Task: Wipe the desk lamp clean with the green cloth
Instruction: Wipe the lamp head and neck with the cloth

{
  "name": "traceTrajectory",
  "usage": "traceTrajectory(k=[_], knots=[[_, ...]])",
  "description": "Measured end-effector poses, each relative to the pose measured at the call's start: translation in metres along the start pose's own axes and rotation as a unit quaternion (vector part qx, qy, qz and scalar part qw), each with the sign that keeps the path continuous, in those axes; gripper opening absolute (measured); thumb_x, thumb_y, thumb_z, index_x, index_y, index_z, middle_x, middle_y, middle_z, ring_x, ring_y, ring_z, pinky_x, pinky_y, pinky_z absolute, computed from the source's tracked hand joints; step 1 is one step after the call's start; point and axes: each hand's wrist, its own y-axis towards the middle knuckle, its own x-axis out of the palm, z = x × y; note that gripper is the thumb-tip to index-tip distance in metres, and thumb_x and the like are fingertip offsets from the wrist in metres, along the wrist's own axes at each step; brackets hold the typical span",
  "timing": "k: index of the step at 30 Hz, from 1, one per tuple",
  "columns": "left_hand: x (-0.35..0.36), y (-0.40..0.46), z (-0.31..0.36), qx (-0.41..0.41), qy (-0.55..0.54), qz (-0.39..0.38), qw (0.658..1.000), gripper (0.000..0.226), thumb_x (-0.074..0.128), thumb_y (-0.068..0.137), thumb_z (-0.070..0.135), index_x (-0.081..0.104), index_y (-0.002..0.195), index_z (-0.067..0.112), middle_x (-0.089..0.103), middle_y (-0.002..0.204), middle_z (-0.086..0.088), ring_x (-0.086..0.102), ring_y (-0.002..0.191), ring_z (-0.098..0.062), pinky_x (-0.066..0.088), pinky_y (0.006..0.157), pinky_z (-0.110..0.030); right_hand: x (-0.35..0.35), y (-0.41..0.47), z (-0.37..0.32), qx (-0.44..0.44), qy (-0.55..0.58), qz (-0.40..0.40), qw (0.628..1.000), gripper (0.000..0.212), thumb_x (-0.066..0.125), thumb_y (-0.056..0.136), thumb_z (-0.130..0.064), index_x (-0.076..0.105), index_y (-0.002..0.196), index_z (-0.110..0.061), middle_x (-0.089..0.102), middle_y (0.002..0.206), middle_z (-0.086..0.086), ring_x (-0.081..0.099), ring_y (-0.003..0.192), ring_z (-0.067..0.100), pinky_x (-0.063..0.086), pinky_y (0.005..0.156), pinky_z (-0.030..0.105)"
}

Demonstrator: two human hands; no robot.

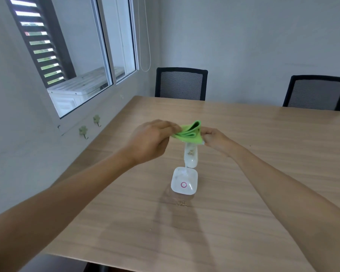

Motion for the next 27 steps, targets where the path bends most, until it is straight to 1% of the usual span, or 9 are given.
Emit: traceTrajectory(k=[4, 6, 9, 12, 16, 19, 23, 25, 27], knots=[[0.006, 0.013, 0.005, -0.019, 0.004, -0.037, 0.999, 0.052, 0.031, 0.076, 0.013, 0.068, 0.113, 0.012, 0.073, 0.113, -0.004, 0.069, 0.096, -0.03, 0.059, 0.075, -0.041, -0.001, 0.004, 0.001, -0.007, 0.012, -0.003, 1.0, 0.057, 0.036, 0.084, 0.013, 0.073, 0.098, -0.028, 0.064, 0.122, -0.003, 0.053, 0.124, 0.017, 0.035, 0.115, 0.046], [0.008, 0.007, 0.005, 0.012, 0.009, -0.048, 0.999, 0.049, 0.034, 0.075, 0.01, 0.069, 0.109, 0.013, 0.074, 0.109, -0.005, 0.069, 0.093, -0.029, 0.059, 0.074, -0.042, -0.001, 0.003, -0.001, -0.013, 0.026, -0.012, 1.0, 0.058, 0.034, 0.086, 0.014, 0.067, 0.114, -0.024, 0.058, 0.133, 0.004, 0.048, 0.13, 0.021, 0.032, 0.117, 0.047], [0.008, -0.009, 0.003, 0.065, 0.029, -0.055, 0.996, 0.039, 0.049, 0.077, 0.002, 0.07, 0.108, 0.011, 0.074, 0.105, -0.006, 0.07, 0.092, -0.028, 0.059, 0.073, -0.04, -0.003, 0.002, -0.005, -0.011, 0.028, -0.015, 0.999, 0.056, 0.031, 0.09, 0.013, 0.055, 0.131, -0.016, 0.053, 0.14, 0.007, 0.05, 0.125, 0.013, 0.04, 0.11, 0.029], [0.007, -0.033, 0.001, 0.142, 0.052, -0.047, 0.987, 0.036, 0.057, 0.079, 0.001, 0.071, 0.111, 0.01, 0.074, 0.11, -0.004, 0.07, 0.099, -0.025, 0.058, 0.081, -0.035, -0.001, 0.0, -0.008, 0.001, 0.025, -0.003, 1.0, 0.06, 0.024, 0.09, 0.011, 0.055, 0.131, -0.018, 0.056, 0.135, 0.0, 0.05, 0.116, 0.002, 0.045, 0.075, 0.001], [0.01, -0.055, -0.014, 0.189, 0.091, -0.01, 0.978, 0.04, 0.057, 0.079, -0.004, 0.07, 0.114, 0.01, 0.072, 0.116, -0.005, 0.068, 0.105, -0.024, 0.054, 0.088, -0.033, 0.0, -0.003, -0.01, 0.001, 0.018, -0.001, 1.0, 0.064, 0.023, 0.086, 0.011, 0.056, 0.13, -0.021, 0.057, 0.135, -0.001, 0.047, 0.118, 0.0, 0.037, 0.077, 0.003], [0.01, -0.055, -0.024, 0.144, 0.105, 0.043, 0.983, 0.035, 0.046, 0.086, -0.004, 0.073, 0.106, 0.005, 0.073, 0.112, -0.01, 0.07, 0.099, -0.027, 0.05, 0.086, -0.032, -0.001, -0.004, -0.011, 0.003, 0.003, 0.001, 1.0, 0.066, 0.023, 0.083, 0.012, 0.057, 0.13, -0.021, 0.059, 0.133, 0.0, 0.051, 0.117, 0.003, 0.037, 0.074, 0.001], [0.01, -0.03, -0.019, 0.043, 0.081, 0.085, 0.992, 0.031, 0.05, 0.083, -0.006, 0.072, 0.102, 0.003, 0.074, 0.106, -0.009, 0.071, 0.092, -0.027, 0.056, 0.071, -0.032, -0.002, -0.008, -0.016, 0.015, 0.007, -0.004, 1.0, 0.068, 0.02, 0.081, 0.016, 0.056, 0.131, -0.015, 0.061, 0.125, -0.003, 0.059, 0.096, -0.002, 0.04, 0.05, -0.007], [0.011, -0.013, -0.014, 0.001, 0.052, 0.095, 0.994, 0.034, 0.047, 0.082, -0.004, 0.07, 0.106, 0.005, 0.073, 0.109, -0.007, 0.071, 0.093, -0.028, 0.058, 0.069, -0.034, -0.002, -0.006, -0.017, 0.021, -0.004, -0.006, 1.0, 0.067, 0.02, 0.082, 0.016, 0.058, 0.126, -0.016, 0.064, 0.113, -0.009, 0.059, 0.09, -0.007, 0.038, 0.046, -0.005], [0.016, -0.001, -0.009, -0.001, 0.018, 0.086, 0.996, 0.037, 0.045, 0.082, -0.003, 0.065, 0.111, 0.006, 0.071, 0.112, -0.009, 0.069, 0.095, -0.03, 0.059, 0.069, -0.039, -0.002, -0.002, -0.013, 0.031, -0.026, 0.003, 0.999, 0.059, 0.025, 0.084, 0.012, 0.066, 0.107, -0.023, 0.068, 0.086, -0.019, 0.057, 0.07, -0.015, 0.036, 0.049, 0.001]])
